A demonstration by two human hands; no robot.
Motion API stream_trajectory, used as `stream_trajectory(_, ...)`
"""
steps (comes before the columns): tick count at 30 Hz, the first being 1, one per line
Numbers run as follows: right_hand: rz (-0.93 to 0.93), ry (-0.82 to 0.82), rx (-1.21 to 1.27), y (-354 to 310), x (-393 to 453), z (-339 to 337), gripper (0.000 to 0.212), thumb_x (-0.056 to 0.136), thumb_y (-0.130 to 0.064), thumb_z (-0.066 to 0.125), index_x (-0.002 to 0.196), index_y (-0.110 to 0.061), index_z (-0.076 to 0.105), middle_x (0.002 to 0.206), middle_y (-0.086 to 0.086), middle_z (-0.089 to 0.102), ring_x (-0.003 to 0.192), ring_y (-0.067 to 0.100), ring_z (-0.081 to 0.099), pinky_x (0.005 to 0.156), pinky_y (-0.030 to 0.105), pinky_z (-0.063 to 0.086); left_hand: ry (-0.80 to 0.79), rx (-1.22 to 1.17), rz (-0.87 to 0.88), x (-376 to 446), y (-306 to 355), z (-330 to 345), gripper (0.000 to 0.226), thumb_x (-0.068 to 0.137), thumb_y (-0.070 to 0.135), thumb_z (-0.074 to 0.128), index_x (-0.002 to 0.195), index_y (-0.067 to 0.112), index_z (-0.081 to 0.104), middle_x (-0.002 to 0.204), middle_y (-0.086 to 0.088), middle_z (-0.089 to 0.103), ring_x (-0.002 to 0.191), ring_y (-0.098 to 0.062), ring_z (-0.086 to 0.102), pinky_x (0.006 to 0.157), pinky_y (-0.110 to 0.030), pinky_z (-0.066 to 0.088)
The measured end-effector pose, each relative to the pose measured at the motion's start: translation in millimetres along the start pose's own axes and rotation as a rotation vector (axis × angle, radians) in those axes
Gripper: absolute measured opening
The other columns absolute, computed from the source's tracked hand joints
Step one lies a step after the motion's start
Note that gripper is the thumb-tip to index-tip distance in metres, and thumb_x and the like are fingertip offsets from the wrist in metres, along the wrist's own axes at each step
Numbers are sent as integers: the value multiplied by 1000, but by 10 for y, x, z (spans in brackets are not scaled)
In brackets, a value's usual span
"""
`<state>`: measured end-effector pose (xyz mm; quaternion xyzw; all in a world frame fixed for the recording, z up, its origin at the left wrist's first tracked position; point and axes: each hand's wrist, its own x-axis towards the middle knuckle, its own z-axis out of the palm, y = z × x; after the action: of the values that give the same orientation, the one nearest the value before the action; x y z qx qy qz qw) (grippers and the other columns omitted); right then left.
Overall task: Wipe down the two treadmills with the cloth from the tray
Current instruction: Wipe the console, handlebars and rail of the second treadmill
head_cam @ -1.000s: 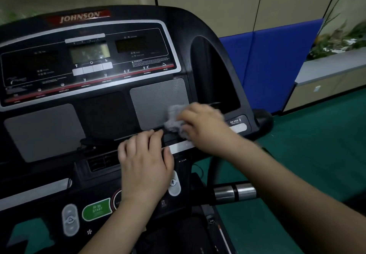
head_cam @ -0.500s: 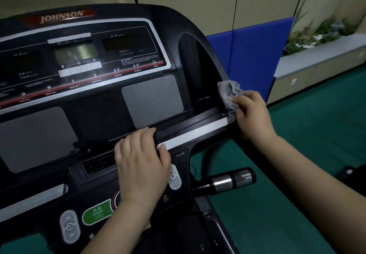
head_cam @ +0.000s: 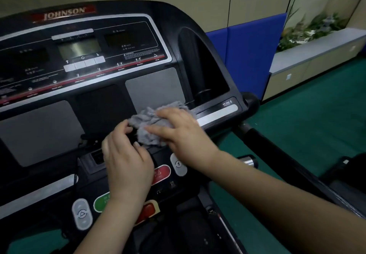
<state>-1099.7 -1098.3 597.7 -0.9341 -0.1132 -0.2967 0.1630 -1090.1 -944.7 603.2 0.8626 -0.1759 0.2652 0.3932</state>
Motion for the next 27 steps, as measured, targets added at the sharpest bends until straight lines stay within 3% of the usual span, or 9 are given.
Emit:
stream_trajectory(3, 111, 79, -7, 440, -180, -215, 45, 74, -8, 53, 112, -23, 72, 127, 17, 56, 116, 35, 52, 99, 45, 41, -27, 77, 22, -6, -11, -7, 47, 83, 1, 52, 128, 6, 44, 116, -7, 53, 117, -25, 40, 102, -41, 34)
stream_trajectory(8, 462, 256, -32, 831, -373, -399, 36, 84, -1, 63, 114, -20, 71, 132, 20, 50, 121, 39, 48, 105, 44, 40, -47, 232, 91, 9, -16, 19, 36, 81, 3, 54, 116, 10, 57, 114, -9, 54, 112, -31, 41, 97, -46, 37)
stream_trajectory(11, 334, 288, -19, 618, -279, -265, 34, 80, -4, 60, 108, -17, 74, 124, 21, 55, 114, 39, 52, 98, 49, 43, -62, 264, 73, 28, -3, 52, 34, 82, 4, 56, 114, 14, 60, 114, -8, 54, 113, -33, 41, 97, -52, 36)
stream_trajectory(14, 149, 182, 38, 376, -230, -158, 39, 76, -8, 62, 110, -23, 73, 123, 17, 57, 114, 37, 52, 95, 48, 43, -41, 267, 63, 27, 66, 104, 32, 82, 9, 57, 113, 15, 61, 116, -9, 53, 115, -35, 41, 100, -55, 33)
stream_trajectory(17, 116, 81, 15, 479, -275, -240, 45, 79, -12, 67, 119, -32, 67, 131, 10, 53, 123, 30, 47, 96, 47, 41, -6, 187, 77, -51, 296, 198, 28, 81, 9, 57, 109, 13, 62, 118, -10, 51, 116, -34, 39, 102, -49, 31)
stream_trajectory(19, 145, 64, 3, 697, -351, -347, 40, 83, -20, 60, 119, -34, 66, 133, 9, 52, 123, 30, 47, 96, 47, 42, -17, 162, 178, -161, 487, 301, 28, 79, 9, 55, 106, 12, 63, 118, -11, 51, 114, -36, 42, 101, -41, 29)
stream_trajectory(23, 291, 98, 8, 1244, -529, -616, 36, 82, -23, 52, 112, -26, 72, 124, 20, 55, 109, 41, 52, 92, 50, 47, -191, 114, 331, -477, 786, 598, 28, 78, 3, 60, 103, 11, 67, 114, -7, 54, 109, -28, 44, 100, -25, 27)
stream_trajectory(25, 372, 111, 4, 1453, -594, -769, 31, 82, -14, 60, 109, -19, 73, 118, 23, 54, 103, 43, 53, 92, 44, 47, -336, 149, 376, -634, 871, 766, 30, 80, 8, 62, 109, 12, 66, 116, -5, 54, 111, -25, 45, 97, -34, 38)
stream_trajectory(27, 487, 187, 52, 1599, -699, -946, 29, 83, -10, 61, 110, -14, 72, 115, 20, 52, 103, 37, 54, 94, 29, 42, -468, 197, 388, -725, 924, 906, 35, 83, 20, 62, 118, 16, 61, 120, -2, 53, 112, -23, 47, 92, -40, 46)
